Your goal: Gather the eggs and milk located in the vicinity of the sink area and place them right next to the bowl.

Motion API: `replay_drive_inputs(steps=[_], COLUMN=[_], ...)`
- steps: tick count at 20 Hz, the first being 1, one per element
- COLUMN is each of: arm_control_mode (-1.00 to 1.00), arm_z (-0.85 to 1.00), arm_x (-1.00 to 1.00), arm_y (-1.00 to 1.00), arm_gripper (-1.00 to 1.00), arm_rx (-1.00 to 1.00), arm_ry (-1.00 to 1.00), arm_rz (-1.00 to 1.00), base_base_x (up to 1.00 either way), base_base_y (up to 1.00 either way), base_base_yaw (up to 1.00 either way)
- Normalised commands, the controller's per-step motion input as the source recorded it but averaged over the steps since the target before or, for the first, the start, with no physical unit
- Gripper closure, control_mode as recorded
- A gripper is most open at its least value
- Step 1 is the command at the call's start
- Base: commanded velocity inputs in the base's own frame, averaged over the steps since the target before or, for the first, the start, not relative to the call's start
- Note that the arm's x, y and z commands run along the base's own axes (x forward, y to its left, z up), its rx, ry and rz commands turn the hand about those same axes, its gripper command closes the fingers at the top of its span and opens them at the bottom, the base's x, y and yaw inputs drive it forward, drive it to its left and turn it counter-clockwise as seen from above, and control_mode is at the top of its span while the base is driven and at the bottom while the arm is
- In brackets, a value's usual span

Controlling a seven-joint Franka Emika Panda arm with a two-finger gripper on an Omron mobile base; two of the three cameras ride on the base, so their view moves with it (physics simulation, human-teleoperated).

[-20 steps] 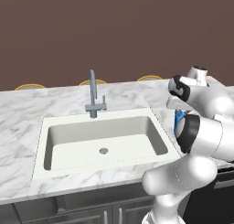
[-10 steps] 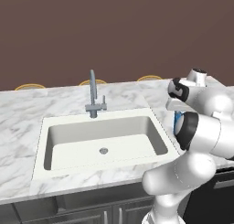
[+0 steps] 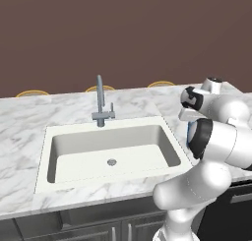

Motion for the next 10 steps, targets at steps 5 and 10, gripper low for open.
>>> replay_drive_inputs(steps=[5,10], arm_control_mode=[-1.0,-1.0], arm_z=[-0.1,-0.09], arm_x=[0.0,0.01], arm_y=[-0.05,0.0], arm_gripper=[1.0,1.0], arm_rx=[0.0,0.0], arm_ry=[-0.01,-0.03], arm_rz=[0.0,0.0], base_base_x=[0.0,0.0], base_base_y=[0.0,0.0], base_base_yaw=[0.0,0.0])
